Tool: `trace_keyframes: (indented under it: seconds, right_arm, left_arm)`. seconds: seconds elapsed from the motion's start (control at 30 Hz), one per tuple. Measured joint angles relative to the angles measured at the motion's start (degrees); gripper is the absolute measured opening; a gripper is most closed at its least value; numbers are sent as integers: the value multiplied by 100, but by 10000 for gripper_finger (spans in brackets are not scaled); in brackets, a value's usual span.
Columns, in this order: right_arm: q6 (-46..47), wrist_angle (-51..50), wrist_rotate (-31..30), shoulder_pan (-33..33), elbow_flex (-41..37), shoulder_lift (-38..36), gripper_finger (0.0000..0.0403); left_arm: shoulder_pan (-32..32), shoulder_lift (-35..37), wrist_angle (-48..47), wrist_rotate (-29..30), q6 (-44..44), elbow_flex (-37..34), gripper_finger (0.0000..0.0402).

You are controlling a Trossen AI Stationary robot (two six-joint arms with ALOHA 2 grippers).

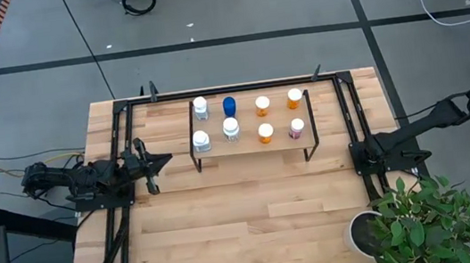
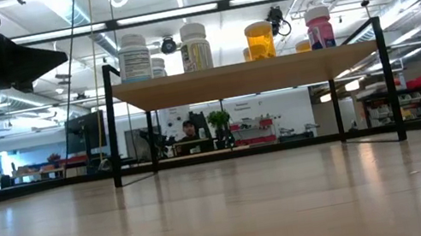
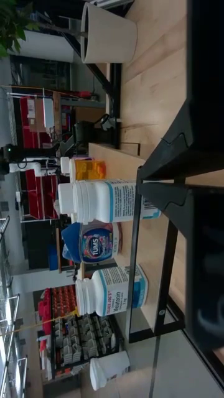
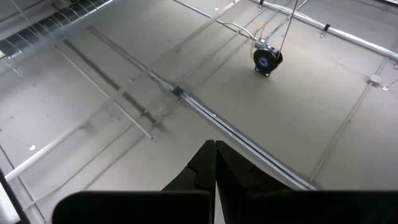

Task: Pick and place medicine bottles onto shelf by color
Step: Return to Home Position

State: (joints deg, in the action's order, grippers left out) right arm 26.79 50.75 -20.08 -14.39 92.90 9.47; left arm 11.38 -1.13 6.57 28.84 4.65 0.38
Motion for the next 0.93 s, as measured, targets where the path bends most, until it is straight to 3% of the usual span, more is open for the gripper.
trace_keyframes:
  seconds: [0.27, 0.7, 0.93]
  right_arm:
    - [0, -512, 0, 0, 0, 0, 11]
    - [0, -2640, 0, 0, -4, 0, 11]
    - [0, -3198, 0, 0, -24, 0, 11]
  left_arm:
    - [0, 1, 0, -1, 2, 0, 35]
    - [-1, 0, 0, -1, 2, 0, 24]
    - [0, 2, 1, 0, 0, 0, 34]
